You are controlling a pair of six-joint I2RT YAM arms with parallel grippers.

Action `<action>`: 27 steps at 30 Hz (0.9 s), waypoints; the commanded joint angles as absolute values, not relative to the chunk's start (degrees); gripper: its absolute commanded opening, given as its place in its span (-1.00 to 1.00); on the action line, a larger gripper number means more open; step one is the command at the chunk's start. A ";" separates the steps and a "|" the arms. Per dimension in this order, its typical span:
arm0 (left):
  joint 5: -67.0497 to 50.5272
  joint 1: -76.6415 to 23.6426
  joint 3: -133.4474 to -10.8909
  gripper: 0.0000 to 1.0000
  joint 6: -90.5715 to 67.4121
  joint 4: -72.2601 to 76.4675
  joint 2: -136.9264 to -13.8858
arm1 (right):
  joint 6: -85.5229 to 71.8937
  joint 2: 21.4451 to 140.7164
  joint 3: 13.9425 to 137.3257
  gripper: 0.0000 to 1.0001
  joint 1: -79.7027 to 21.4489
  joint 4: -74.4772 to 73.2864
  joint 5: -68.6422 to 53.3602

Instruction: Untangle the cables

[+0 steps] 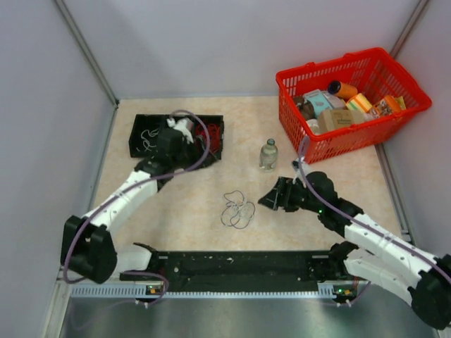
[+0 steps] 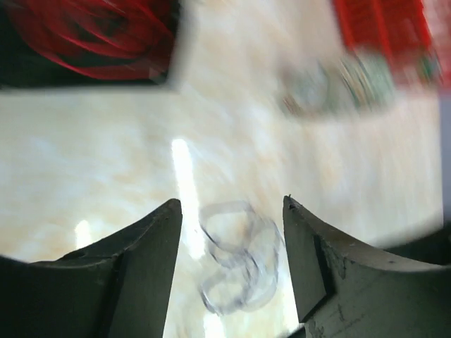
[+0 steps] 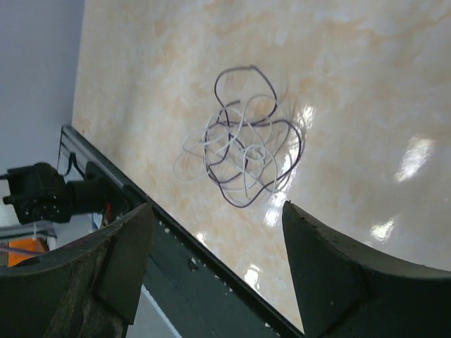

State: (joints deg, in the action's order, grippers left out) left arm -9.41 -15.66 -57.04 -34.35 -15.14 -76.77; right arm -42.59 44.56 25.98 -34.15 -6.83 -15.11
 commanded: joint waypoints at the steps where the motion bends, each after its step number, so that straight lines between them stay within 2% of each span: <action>1: -17.57 -27.67 -46.35 0.21 -29.71 -10.11 -65.77 | -42.27 52.19 27.33 0.43 -39.36 -0.54 -18.64; 4: -16.79 -32.07 -38.44 0.07 -30.84 -9.94 -60.13 | -44.99 56.85 27.34 0.29 -40.96 4.81 -19.51; 7: -20.38 -35.32 -33.67 0.01 -33.30 -6.42 -60.02 | -48.94 60.11 26.63 0.11 -40.96 9.04 -18.73; 12: -20.83 -38.67 -34.53 0.23 -34.54 -3.60 -65.82 | -52.03 63.81 28.21 0.06 -40.96 10.63 -19.25; 16: -19.60 -38.85 -36.30 0.22 -34.37 -3.52 -69.51 | -52.82 64.77 28.48 0.06 -41.04 10.72 -18.81; 18: -20.12 -39.02 -36.30 0.15 -34.80 -2.11 -71.27 | -53.17 65.82 28.48 0.06 -41.13 11.07 -18.89; 21: -21.35 -39.72 -36.74 -0.09 -35.24 -0.79 -74.35 | -53.96 67.67 28.39 0.03 -41.31 12.65 -19.95; 27: -19.43 -40.25 -37.26 -0.42 -34.81 -0.44 -77.34 | -53.79 70.48 29.09 0.02 -42.19 13.79 -19.86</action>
State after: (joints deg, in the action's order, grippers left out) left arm -20.08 -39.88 -34.83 -35.07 -3.66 -76.16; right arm -53.25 68.97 26.06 -41.19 10.11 -19.42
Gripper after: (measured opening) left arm 0.332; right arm 0.514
